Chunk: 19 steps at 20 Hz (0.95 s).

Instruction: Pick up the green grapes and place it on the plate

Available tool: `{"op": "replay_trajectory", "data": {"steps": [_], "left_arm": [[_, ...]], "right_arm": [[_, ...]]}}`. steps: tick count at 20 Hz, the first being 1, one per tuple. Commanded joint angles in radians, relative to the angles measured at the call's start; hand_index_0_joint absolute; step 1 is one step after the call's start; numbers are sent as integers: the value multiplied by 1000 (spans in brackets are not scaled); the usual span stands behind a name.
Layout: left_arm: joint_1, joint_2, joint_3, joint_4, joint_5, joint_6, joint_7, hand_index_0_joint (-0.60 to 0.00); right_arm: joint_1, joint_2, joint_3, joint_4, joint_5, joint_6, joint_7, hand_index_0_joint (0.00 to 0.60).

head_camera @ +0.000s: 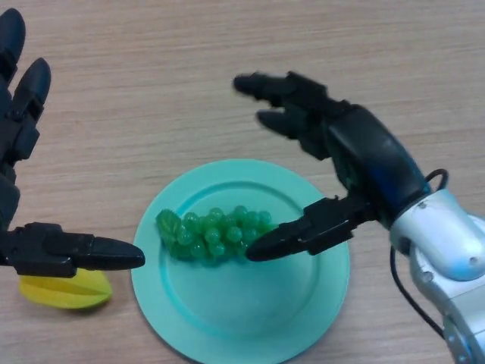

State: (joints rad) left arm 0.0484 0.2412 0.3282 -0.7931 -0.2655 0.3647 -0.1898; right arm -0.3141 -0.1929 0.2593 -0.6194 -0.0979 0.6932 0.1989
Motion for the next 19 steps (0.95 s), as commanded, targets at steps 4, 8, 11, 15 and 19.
{"op": "replay_trajectory", "data": {"steps": [4, 8, 11, 15, 19], "left_arm": [[-14, 36, 42, -62, -36, -145, 7, 0], [-11, 33, 20, -69, -15, -137, -2, 0], [-19, 35, 9, -74, -2, -120, -8, 0], [-37, 46, -4, -75, 22, -99, -23, 0], [-36, 41, -15, -81, 41, -95, -28, 0]], "right_arm": [[72, -20, -273, -177, 54, -173, 28, 0], [153, -76, -413, -233, 264, -200, -27, 0], [191, -97, -440, -254, 326, -216, -60, 0], [203, -104, -440, -262, 306, -237, -55, 0], [215, -102, -445, -270, 298, -259, -43, 0]]}}
